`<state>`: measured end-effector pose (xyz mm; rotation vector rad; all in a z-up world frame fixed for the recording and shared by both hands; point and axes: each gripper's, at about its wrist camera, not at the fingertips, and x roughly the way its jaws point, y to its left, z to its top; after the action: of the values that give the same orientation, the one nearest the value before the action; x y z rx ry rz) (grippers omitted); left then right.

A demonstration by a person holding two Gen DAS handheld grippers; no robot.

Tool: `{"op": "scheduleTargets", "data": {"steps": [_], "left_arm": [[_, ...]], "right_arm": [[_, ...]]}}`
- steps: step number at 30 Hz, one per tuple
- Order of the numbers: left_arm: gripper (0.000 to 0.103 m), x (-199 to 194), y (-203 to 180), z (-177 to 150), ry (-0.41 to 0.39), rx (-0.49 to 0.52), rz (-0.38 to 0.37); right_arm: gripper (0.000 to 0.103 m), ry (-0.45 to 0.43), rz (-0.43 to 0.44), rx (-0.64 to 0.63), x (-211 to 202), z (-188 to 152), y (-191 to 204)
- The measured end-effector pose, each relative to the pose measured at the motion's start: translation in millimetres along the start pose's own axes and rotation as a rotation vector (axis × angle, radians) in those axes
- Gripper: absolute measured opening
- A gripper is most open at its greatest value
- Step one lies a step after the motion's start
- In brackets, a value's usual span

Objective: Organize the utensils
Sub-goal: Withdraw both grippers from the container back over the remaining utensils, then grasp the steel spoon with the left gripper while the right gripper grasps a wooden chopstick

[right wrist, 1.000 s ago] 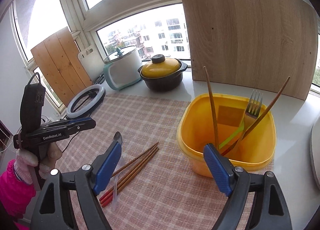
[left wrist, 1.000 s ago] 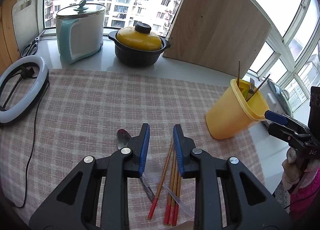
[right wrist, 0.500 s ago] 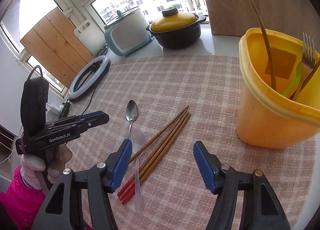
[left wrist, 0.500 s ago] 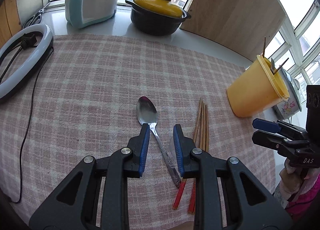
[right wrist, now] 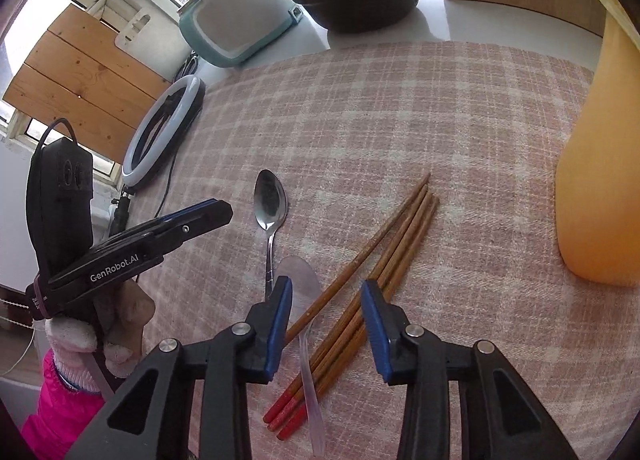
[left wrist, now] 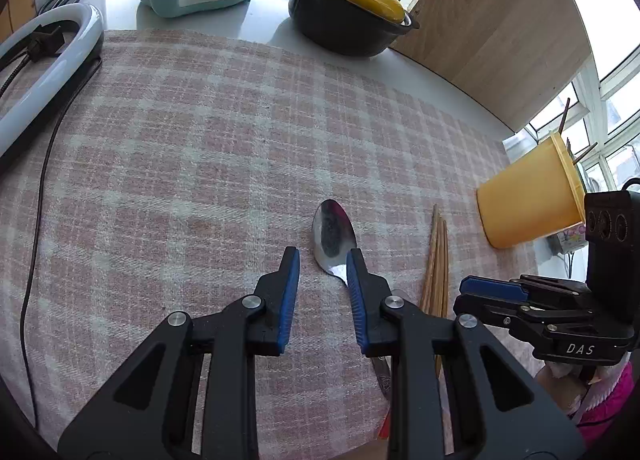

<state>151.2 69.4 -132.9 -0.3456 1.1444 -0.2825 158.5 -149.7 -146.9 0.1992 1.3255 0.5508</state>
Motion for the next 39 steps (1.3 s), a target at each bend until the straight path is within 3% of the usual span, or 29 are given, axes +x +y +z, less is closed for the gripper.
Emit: {"op": "scheduleTargets", "data": {"steps": [15, 22, 24, 26, 31, 33, 35, 39], "left_arm": [[0.023, 12.8, 6.1, 7.4, 0.009, -0.019, -0.020], [0.024, 27.2, 4.3, 17.1, 0.037, -0.006, -0.064], [0.031, 31.0, 3.5, 18.8, 0.048, -0.003, -0.077], [0.033, 35.4, 1.5, 19.6, 0.057, -0.001, -0.091], [0.033, 40.6, -8.6, 19.4, 0.046, 0.035, -0.105], [0.030, 42.7, -12.1, 19.8, 0.037, 0.041, -0.096], [0.008, 46.8, -16.1, 19.4, 0.045, 0.057, -0.083], [0.004, 50.1, -24.5, 19.2, 0.027, 0.079, -0.064]], "right_arm": [[0.030, 0.084, 0.020, 0.122, 34.8, 16.3, -11.9], [0.027, 0.079, -0.058, 0.112, 42.0, 27.2, -5.3], [0.026, 0.077, -0.094, 0.086, 44.7, 31.8, 0.1], [0.025, 0.077, -0.127, 0.062, 47.3, 35.7, 5.1], [0.012, 0.085, -0.173, 0.034, 51.3, 44.9, 7.7], [0.010, 0.086, -0.169, 0.040, 51.9, 47.8, 5.2], [0.009, 0.087, -0.159, 0.050, 51.6, 50.0, 2.5], [0.003, 0.085, -0.165, 0.048, 52.3, 51.5, 1.8]]}}
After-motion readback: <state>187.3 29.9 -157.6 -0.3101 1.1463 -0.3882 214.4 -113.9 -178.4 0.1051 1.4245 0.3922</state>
